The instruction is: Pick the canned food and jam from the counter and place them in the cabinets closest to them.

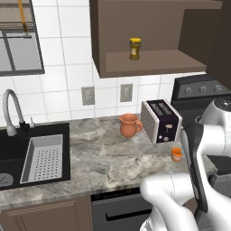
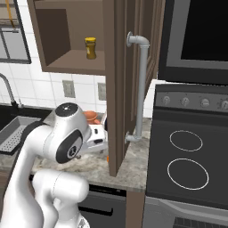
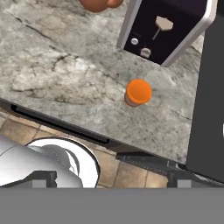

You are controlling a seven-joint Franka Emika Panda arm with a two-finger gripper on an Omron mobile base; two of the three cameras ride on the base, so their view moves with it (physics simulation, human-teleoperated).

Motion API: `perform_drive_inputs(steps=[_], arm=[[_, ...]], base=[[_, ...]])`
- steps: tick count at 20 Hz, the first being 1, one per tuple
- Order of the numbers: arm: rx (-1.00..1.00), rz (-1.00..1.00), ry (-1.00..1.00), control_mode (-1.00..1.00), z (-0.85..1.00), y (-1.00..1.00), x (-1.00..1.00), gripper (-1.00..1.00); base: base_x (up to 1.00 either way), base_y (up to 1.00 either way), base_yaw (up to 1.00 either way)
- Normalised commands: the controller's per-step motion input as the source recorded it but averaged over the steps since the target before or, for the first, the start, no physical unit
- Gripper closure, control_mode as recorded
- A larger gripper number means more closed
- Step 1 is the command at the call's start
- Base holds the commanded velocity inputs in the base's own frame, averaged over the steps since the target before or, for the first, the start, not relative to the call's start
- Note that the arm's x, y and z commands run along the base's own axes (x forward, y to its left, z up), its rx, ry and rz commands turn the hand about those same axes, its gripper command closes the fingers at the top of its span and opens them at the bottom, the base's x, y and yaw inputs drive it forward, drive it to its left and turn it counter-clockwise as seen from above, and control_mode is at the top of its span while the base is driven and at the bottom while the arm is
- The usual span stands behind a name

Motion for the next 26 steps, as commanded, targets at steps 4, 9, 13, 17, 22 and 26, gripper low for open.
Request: perform_drive_inputs(steps=[4,9,13,17,22,26], arm=[[-0.03,0.0,-0.15,-1.0,-0.44,0.0,0.02,-1.0],[-0.02,0.0,-0.15,-1.0,-0.43,0.0,0.01,-1.0],[-0.02,0.0,-0.14,-1.0,-0.41,0.0,0.0,-1.0],[-0.02,0.0,-0.13,-1.0,-0.35,0.0,0.0,-1.0],[-0.01,0.0,-0.12,-1.0,-0.34,0.0,0.01,-1.0],[-0.01,0.0,-0.12,-1.0,-0.34,0.01,0.08,-1.0]], base=[[0.0,0.0,0.0],[0.0,0.0,0.0],[0.0,0.0,0.0],[0.0,0.0,0.0],[0.0,0.0,0.0],[0.0,0.0,0.0]])
